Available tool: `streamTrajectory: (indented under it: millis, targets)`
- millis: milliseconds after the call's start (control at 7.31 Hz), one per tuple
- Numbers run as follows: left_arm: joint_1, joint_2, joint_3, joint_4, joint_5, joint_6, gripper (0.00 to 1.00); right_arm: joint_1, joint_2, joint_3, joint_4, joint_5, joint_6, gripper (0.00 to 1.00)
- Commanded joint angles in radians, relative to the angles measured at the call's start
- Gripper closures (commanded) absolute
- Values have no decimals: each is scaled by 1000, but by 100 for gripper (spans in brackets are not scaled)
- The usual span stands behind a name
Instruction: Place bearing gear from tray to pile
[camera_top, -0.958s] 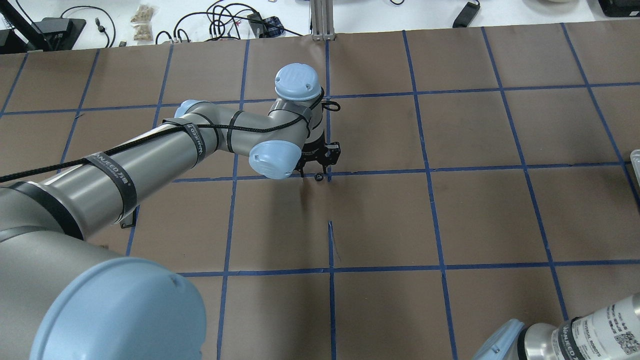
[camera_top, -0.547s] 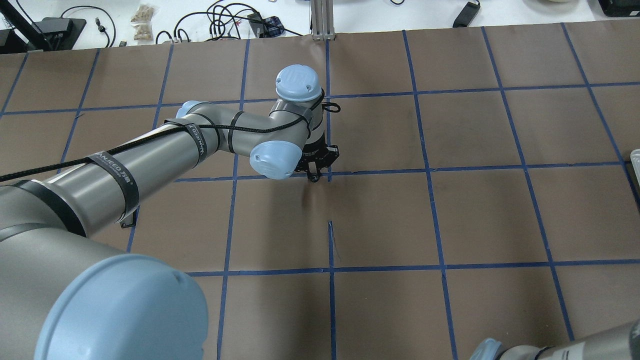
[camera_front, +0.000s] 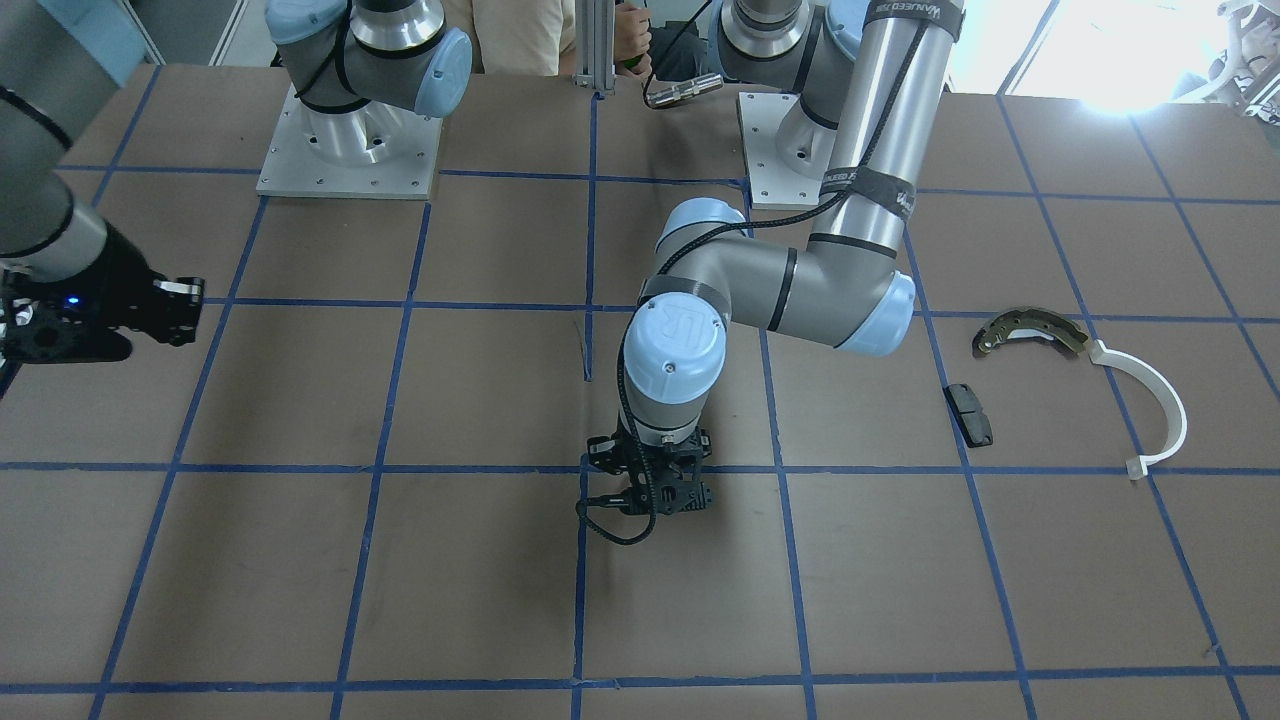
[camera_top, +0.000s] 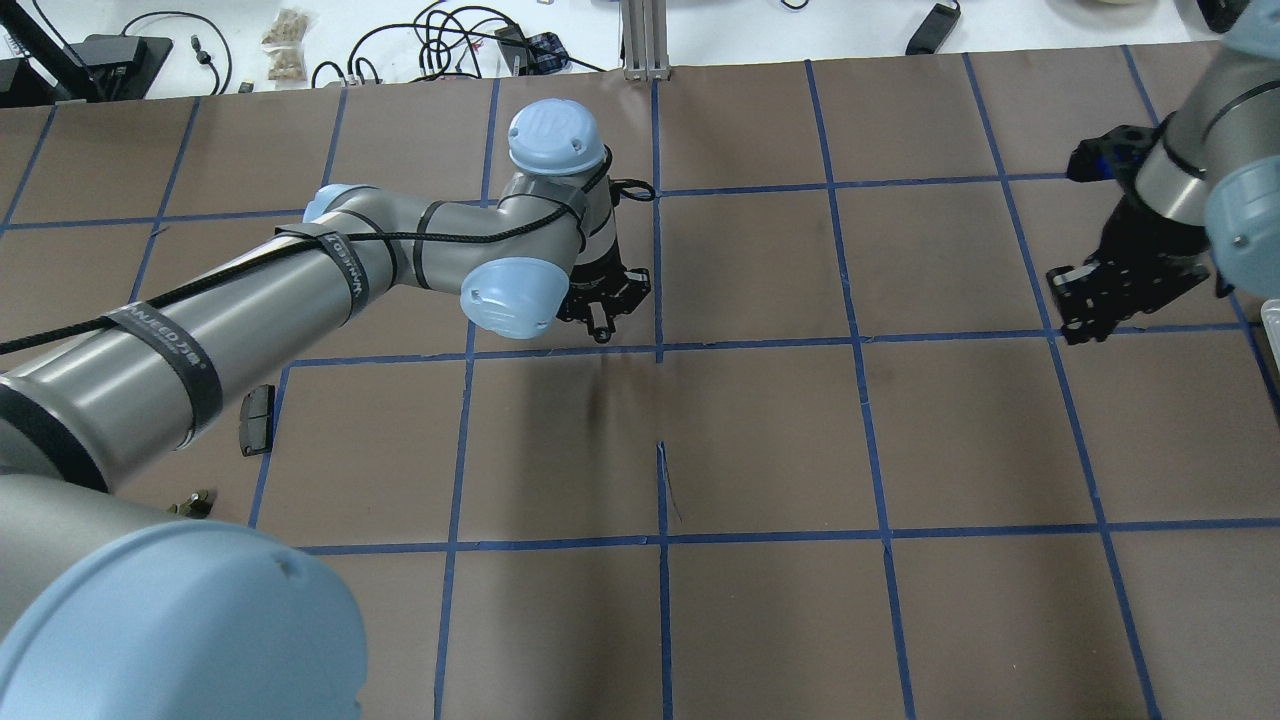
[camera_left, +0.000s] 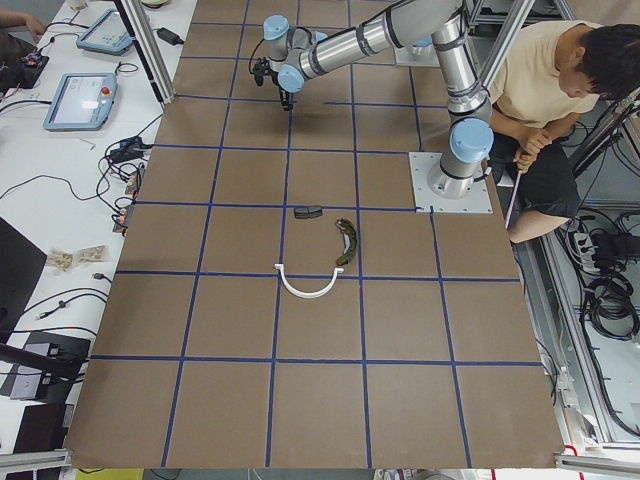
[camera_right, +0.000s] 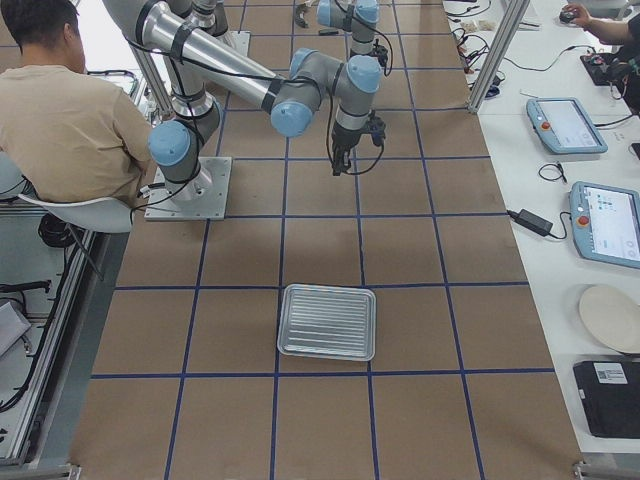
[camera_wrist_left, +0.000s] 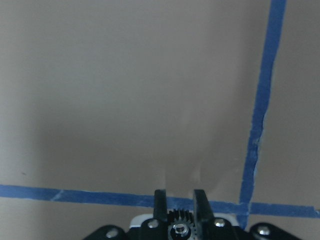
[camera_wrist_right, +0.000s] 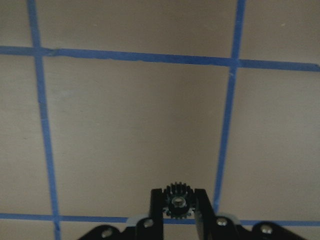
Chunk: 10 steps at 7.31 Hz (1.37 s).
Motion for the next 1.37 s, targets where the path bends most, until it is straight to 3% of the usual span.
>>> streamTrajectory:
  millis: [0, 274, 411, 684, 821, 958, 1095, 1232]
  targets:
    - [164, 91, -64, -57, 11, 260, 100, 244, 26, 69, -160, 145, 440, 100]
    - [426, 157, -123, -53, 28, 653, 100, 473, 178, 63, -406, 156, 697, 100]
    - [544, 172, -126, -54, 29, 789, 100, 532, 262, 46, -518, 156, 761, 100]
    - [771, 147, -119, -41, 26, 1067, 100, 622, 369, -21, -552, 155, 801, 100]
    - [823, 137, -128, -25, 26, 1132, 100, 640, 376, -20, -546, 152, 801, 100]
    - [840, 134, -137, -25, 26, 1138, 100, 638, 381, -29, -540, 143, 797, 58]
    - [855, 133, -173, 35, 28, 1135, 100, 635, 383, -30, -536, 149, 782, 1]
    - [861, 132, -237, 107, 28, 1140, 100, 621, 374, -39, -532, 147, 775, 0]
